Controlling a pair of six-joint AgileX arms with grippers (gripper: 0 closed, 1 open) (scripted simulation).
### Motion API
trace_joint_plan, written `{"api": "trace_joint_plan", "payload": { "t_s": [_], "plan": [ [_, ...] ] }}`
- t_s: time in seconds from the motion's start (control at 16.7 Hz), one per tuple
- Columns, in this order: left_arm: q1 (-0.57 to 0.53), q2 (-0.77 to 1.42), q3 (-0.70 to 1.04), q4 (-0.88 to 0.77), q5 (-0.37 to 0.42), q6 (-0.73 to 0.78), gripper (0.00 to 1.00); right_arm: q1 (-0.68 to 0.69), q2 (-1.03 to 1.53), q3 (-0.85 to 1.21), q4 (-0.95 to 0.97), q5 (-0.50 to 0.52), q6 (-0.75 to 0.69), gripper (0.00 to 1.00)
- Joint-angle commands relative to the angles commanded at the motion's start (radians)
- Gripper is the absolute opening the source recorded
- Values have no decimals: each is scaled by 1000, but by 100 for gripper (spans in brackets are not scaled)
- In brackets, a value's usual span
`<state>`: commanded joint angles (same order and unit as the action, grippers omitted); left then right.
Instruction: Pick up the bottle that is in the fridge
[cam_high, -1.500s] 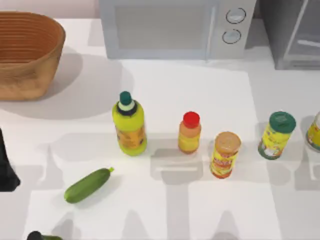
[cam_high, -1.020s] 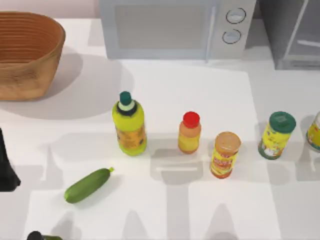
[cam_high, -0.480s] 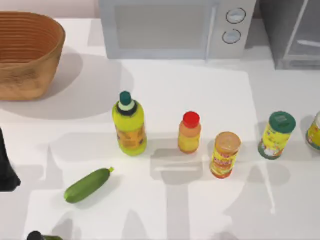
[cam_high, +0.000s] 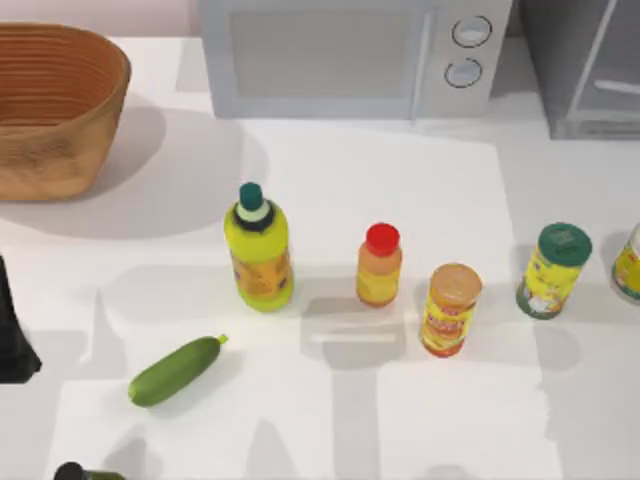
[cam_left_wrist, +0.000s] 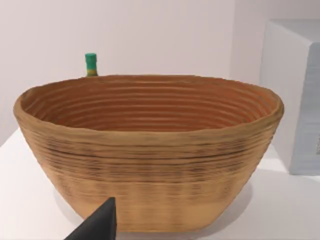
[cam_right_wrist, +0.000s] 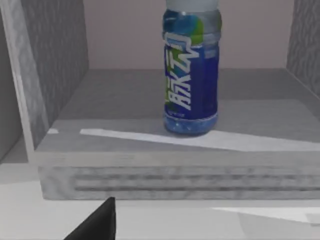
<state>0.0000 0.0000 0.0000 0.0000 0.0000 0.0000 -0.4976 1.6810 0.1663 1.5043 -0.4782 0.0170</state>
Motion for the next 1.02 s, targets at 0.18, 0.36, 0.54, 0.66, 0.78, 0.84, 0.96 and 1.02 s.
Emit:
{"api": "trace_joint_plan", "payload": {
  "t_s": [0.18, 0.36, 0.54, 0.66, 0.78, 0.84, 0.96, 1.02],
  "plan": [
    [0, 0, 0, 0, 0, 0, 100, -31, 98, 15, 98, -31, 1, 100],
    [0, 0, 0, 0, 0, 0, 100, -36, 112, 18, 114, -36, 1, 100],
    [0, 0, 0, 0, 0, 0, 100, -32, 110, 14, 111, -34, 1, 100],
    [0, 0, 0, 0, 0, 0, 100, -26, 120, 28, 105, -28, -1, 100],
    [0, 0, 0, 0, 0, 0, 100, -6, 158, 83, 80, -3, -5, 100],
    [0, 0, 0, 0, 0, 0, 100, 9, 184, 126, 61, 15, -8, 100],
    [0, 0, 0, 0, 0, 0, 100, 48, 247, 243, 5, 59, -12, 100],
    [0, 0, 0, 0, 0, 0, 100, 71, 282, 315, -29, 84, -13, 100]
  ]
}}
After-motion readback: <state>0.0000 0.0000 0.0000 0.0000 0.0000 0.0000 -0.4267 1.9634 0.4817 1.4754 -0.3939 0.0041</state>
